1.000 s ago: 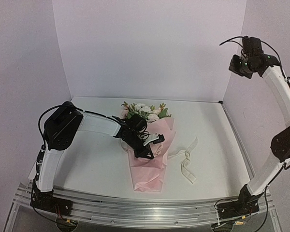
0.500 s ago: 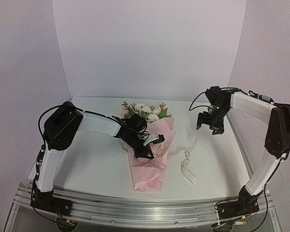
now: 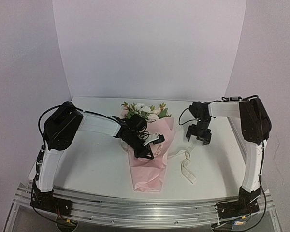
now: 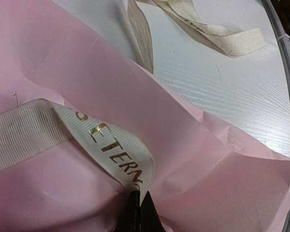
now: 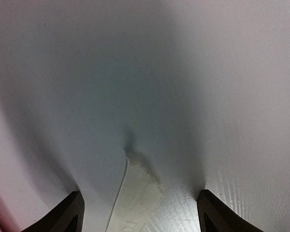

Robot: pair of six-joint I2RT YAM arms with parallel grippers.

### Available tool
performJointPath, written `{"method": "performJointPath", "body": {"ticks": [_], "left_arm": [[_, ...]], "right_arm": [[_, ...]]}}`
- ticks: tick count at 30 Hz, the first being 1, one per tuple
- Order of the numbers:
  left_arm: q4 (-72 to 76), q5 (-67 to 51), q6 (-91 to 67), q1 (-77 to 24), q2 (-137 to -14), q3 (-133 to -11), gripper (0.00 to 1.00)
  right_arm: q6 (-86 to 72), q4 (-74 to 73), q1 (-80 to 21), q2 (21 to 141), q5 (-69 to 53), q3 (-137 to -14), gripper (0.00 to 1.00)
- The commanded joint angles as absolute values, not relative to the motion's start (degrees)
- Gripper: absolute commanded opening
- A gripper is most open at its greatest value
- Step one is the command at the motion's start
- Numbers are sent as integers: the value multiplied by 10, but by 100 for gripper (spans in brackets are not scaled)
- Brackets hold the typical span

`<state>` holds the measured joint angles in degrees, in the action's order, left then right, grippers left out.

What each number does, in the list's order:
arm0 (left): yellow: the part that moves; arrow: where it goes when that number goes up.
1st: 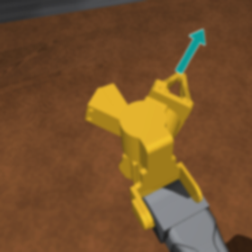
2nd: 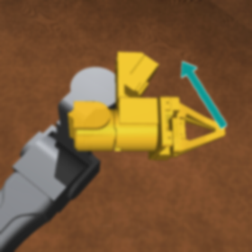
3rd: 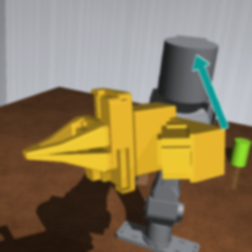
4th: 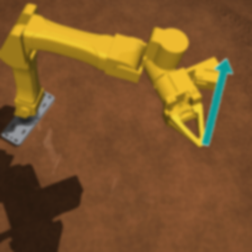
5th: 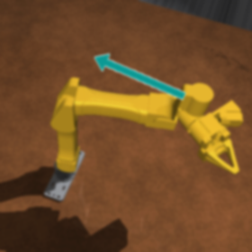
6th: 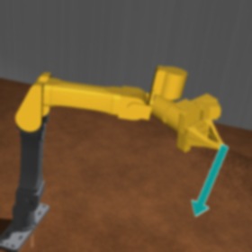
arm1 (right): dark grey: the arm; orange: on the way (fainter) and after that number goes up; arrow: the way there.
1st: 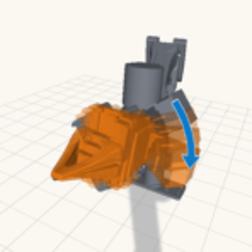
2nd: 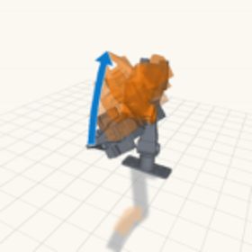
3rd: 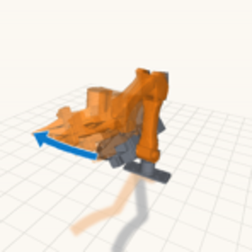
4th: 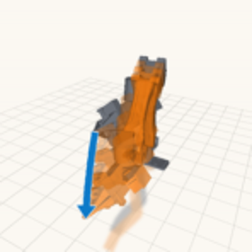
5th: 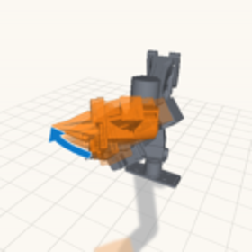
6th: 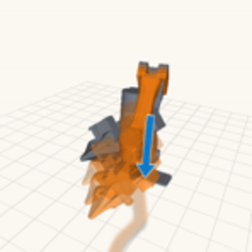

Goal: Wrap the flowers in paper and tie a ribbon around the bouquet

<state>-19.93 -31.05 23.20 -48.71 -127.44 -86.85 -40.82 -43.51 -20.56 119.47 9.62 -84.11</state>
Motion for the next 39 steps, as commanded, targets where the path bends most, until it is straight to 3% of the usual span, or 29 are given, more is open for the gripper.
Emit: {"method": "performJointPath", "body": {"ticks": [1, 3, 6, 7, 9, 11, 18, 27, 31, 39], "left_arm": [[-212, -274, 244, -484, -1257, -854, 0], [-209, -273, 243, -484, -1257, -855, 0], [-208, -273, 244, -484, -1258, -858, 0], [-209, -273, 243, -484, -1259, -859, 0], [-210, -273, 244, -484, -1260, -862, 0], [-210, -273, 245, -484, -1261, -864, 0], [-210, -270, 248, -484, -1259, -862, 0], [-207, -268, 251, -484, -1259, -859, 0], [-206, -265, 255, -484, -1259, -857, 0], [-204, -266, 254, -484, -1261, -856, 0]], "right_arm": [[-426, -431, -219, 1225, 111, -843, 76], [-430, -428, -222, 1237, 106, -827, 69], [-432, -406, -223, 1239, 99, -802, 51], [-430, -398, -224, 1238, 99, -798, 43], [-425, -390, -223, 1238, 100, -799, 17], [-415, -387, -223, 1241, 101, -803, 2], [-367, -376, -220, 1231, 103, -831, 0], [-293, -376, -173, 1098, 151, -951, 0], [-237, -405, -118, 1035, 208, -1070, 0], [-82, -420, -113, 1014, 295, -1380, 0]]}}
